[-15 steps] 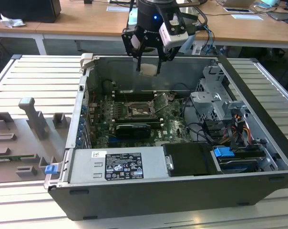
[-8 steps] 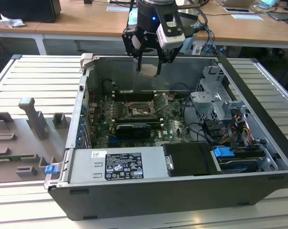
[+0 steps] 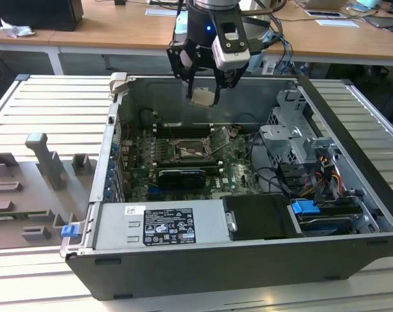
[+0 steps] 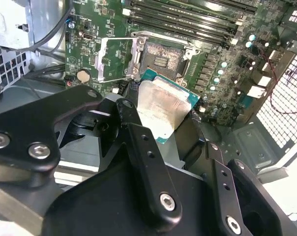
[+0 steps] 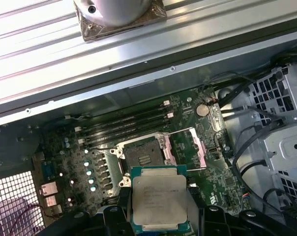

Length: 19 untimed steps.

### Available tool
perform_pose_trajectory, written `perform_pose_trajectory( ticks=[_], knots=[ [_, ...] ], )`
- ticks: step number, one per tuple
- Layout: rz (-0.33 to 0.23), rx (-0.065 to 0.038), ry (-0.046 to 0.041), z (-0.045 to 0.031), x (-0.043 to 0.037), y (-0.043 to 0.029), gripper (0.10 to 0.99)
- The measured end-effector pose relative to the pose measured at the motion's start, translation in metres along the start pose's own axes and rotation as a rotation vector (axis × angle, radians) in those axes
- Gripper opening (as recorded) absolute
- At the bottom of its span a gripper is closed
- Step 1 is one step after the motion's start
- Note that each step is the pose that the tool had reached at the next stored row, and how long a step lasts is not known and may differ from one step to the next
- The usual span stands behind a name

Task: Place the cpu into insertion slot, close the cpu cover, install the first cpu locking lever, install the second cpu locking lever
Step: 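Place the cpu into insertion slot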

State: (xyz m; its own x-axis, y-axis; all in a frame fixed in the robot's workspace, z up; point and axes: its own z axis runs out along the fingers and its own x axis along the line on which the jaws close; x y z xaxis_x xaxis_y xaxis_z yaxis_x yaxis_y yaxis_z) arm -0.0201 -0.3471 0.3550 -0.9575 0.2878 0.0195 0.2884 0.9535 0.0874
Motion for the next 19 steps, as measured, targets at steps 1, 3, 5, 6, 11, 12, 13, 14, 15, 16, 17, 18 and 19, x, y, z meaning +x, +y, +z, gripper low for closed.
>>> perform_pose_trajectory(
  ticks=[1, 3, 5, 6, 11, 12, 13, 14, 15, 16, 17, 18, 19],
  knots=[
    [0.000, 0.000, -0.0001, 0.0005, 0.0000, 0.0000, 0.537],
    [0.004, 0.000, -0.0005, 0.0006, -0.0001, -0.0001, 0.537],
    [0.019, 0.000, -0.0018, 0.0008, 0.0000, -0.0001, 0.537],
    [0.028, 0.000, -0.0026, 0.0009, 0.0000, -0.0001, 0.537],
    [0.080, -0.001, -0.0072, 0.0015, -0.0001, -0.0001, 0.537],
    [0.093, -0.001, -0.0084, 0.0016, -0.0001, -0.0001, 0.537],
    [0.109, -0.001, -0.0098, 0.0017, -0.0001, -0.0002, 0.537],
    [0.126, -0.002, -0.0114, 0.0018, -0.0001, -0.0002, 0.537],
    [0.137, -0.002, -0.0124, 0.0019, -0.0001, -0.0002, 0.537],
    [0.146, -0.002, -0.0132, 0.0020, -0.0001, -0.0002, 0.537],
    [0.153, -0.002, -0.0139, 0.0021, -0.0001, -0.0002, 0.537],
    [0.163, -0.002, -0.0148, 0.0022, -0.0001, -0.0002, 0.537],
    [0.173, -0.002, -0.0157, 0.0022, -0.0001, -0.0002, 0.537]
  ],
)
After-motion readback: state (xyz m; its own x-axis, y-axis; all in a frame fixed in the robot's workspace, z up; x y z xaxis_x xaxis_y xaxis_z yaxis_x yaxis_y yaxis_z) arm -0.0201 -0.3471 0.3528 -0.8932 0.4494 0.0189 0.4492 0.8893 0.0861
